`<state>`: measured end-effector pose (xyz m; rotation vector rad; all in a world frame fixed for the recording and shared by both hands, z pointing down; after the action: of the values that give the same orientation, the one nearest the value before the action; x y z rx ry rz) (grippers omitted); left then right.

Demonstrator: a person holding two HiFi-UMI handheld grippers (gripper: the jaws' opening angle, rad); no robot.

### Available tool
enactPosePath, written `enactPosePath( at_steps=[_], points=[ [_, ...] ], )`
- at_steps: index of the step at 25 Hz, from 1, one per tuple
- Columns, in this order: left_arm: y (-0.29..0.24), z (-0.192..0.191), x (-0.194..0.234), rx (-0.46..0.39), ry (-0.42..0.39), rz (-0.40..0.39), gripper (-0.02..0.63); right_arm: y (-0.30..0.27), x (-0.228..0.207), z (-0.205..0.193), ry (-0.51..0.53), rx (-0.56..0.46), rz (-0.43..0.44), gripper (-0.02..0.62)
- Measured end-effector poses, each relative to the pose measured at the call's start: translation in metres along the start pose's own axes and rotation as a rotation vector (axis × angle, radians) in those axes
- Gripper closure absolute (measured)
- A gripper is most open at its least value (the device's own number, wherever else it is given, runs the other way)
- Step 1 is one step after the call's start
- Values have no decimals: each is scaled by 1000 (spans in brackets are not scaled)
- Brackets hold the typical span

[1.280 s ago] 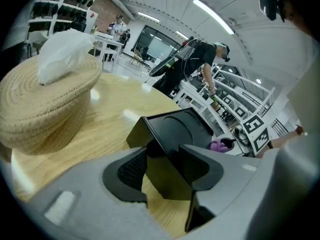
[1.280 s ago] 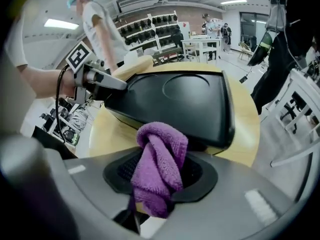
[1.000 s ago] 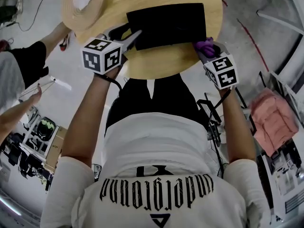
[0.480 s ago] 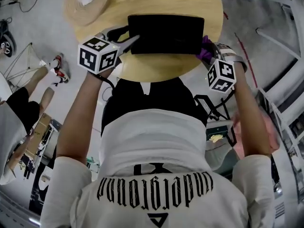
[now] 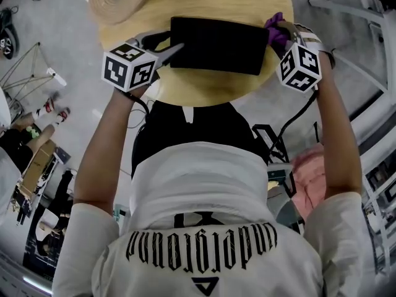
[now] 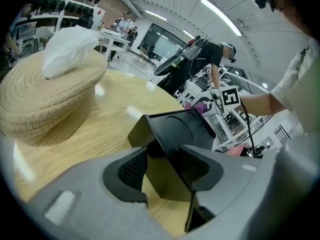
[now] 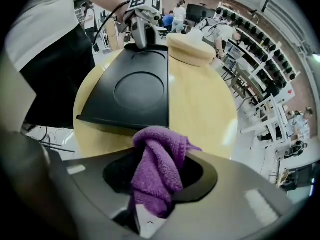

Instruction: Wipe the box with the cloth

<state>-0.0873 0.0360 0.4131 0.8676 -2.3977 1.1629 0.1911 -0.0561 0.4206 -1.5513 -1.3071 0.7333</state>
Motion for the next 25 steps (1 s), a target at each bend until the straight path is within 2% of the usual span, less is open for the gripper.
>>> enactPosePath(
  at_steps=[3, 10, 13, 18, 22, 25],
  points=[
    [-2, 0, 0, -1, -5, 8, 393, 3, 22, 0, -48, -29, 18, 439],
    [-13, -3, 6, -3, 0, 10, 396, 5, 104, 1, -123, -65, 122, 439],
    [-4, -1, -1, -11, -4, 14, 399, 15, 118, 8, -126, -71, 136, 439],
    [-13, -7, -4, -12, 0, 16, 400, 3, 104, -6, -78, -51, 143, 439],
    [-10, -3, 0, -8, 2, 9, 400, 0, 61, -8, -32, -34, 112, 438],
    [-3, 0, 0, -17, 11, 10, 400, 3, 23, -3, 47, -10, 97, 439]
  ],
)
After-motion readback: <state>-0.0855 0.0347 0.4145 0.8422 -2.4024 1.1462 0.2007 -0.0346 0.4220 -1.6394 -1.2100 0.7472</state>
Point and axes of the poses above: the fingertips, and each gripper's own axes: y backward along the fingers, x to its left, z out of its top, the point moved 6 cm from there along y, backward along the fingers, and after that the axes turned 10 degrees about -x, right-handed, at the moved point
